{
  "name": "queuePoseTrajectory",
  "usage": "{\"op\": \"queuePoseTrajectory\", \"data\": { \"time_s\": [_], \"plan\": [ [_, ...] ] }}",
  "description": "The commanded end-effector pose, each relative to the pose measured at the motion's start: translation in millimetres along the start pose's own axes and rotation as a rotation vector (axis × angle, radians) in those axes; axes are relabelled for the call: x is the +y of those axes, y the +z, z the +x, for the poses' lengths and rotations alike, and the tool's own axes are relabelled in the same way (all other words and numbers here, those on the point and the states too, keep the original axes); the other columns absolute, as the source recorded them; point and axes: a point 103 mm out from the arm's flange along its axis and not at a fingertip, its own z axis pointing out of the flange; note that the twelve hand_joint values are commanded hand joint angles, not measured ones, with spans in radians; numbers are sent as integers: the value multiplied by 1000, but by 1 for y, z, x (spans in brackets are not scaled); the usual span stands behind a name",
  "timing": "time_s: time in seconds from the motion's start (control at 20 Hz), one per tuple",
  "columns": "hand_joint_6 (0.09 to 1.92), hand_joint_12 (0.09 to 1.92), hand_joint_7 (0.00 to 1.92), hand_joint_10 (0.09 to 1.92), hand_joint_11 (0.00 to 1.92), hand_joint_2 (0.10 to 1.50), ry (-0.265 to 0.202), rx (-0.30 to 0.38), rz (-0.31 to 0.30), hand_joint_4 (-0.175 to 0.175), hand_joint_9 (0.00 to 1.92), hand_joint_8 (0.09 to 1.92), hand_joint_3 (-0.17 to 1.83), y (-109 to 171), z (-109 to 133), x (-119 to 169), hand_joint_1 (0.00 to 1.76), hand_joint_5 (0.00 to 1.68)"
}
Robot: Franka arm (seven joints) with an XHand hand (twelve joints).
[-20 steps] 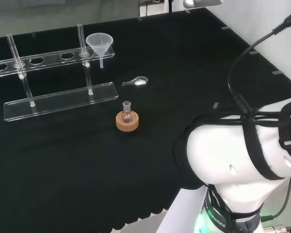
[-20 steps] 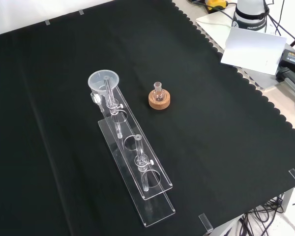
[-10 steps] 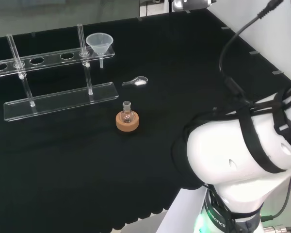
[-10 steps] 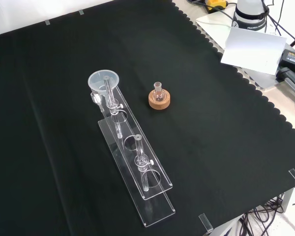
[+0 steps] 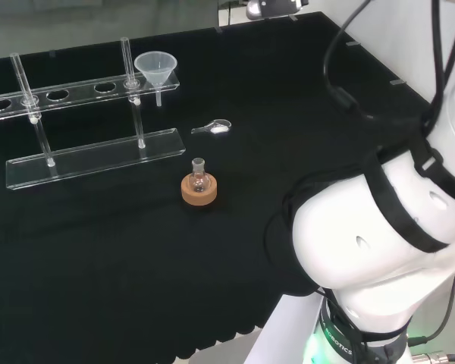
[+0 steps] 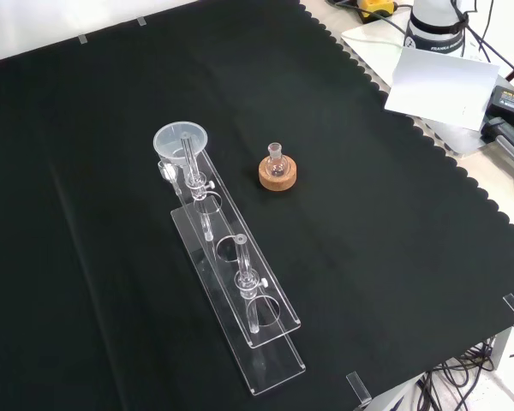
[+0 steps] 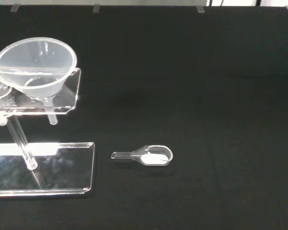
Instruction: Pick up the funnel from the transparent funnel stand.
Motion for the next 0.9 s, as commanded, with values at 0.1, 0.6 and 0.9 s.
{"op": "queuePoseTrajectory", "data": {
  "time_s": [0.1,0.6,0.9],
  "plan": [
    [87,1374,11,668,95,1124,-79,-27,31,10,153,425,257,22,37,48,203,192],
    [87,1403,44,697,101,948,-129,-65,120,11,188,487,194,47,80,91,420,240],
    [87,1416,44,708,121,860,-159,-83,185,11,203,509,163,64,102,109,516,242]
  ]
}}
